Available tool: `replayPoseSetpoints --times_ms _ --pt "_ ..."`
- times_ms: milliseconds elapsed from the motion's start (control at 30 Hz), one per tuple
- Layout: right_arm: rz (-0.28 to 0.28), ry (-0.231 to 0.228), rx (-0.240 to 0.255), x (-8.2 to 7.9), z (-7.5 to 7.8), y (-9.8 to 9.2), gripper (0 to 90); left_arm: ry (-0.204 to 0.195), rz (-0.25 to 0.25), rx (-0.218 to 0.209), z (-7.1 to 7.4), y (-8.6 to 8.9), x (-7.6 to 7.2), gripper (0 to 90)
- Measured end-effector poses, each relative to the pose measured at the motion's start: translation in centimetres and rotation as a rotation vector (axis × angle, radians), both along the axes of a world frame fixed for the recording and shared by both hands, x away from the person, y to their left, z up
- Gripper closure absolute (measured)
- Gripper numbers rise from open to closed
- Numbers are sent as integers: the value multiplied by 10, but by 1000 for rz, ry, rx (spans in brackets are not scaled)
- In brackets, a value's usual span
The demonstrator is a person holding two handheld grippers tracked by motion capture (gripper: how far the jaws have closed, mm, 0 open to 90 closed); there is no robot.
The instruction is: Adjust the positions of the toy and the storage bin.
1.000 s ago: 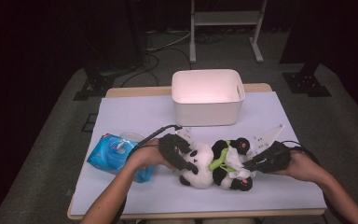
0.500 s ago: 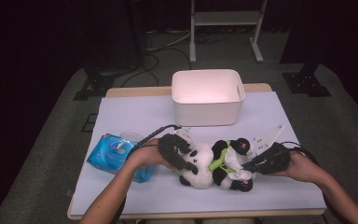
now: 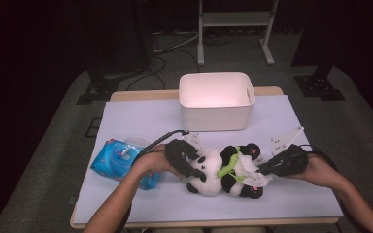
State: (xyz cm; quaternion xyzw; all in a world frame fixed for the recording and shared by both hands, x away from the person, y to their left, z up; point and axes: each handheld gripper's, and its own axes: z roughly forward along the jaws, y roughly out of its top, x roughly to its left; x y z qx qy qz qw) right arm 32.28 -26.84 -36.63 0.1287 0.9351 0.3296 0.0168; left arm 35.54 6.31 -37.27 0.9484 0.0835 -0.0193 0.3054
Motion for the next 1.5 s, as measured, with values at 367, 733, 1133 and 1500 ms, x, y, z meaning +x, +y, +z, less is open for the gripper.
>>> replayPoseSetpoints --times_ms 367,733,1133,1500 --pt "13 -42 19 10 11 21 847 -9 11 -10 -1 2 -4 381" --pt "-50 -7 12 11 -8 -4 847 -10 9 -12 0 1 -6 381" --pt "-13 -19 3 5 3 3 847 14 -17 10 5 -3 -17 384" --pt "73 -55 16 3 24 40 846 2 -24 0 2 -2 -15 386"
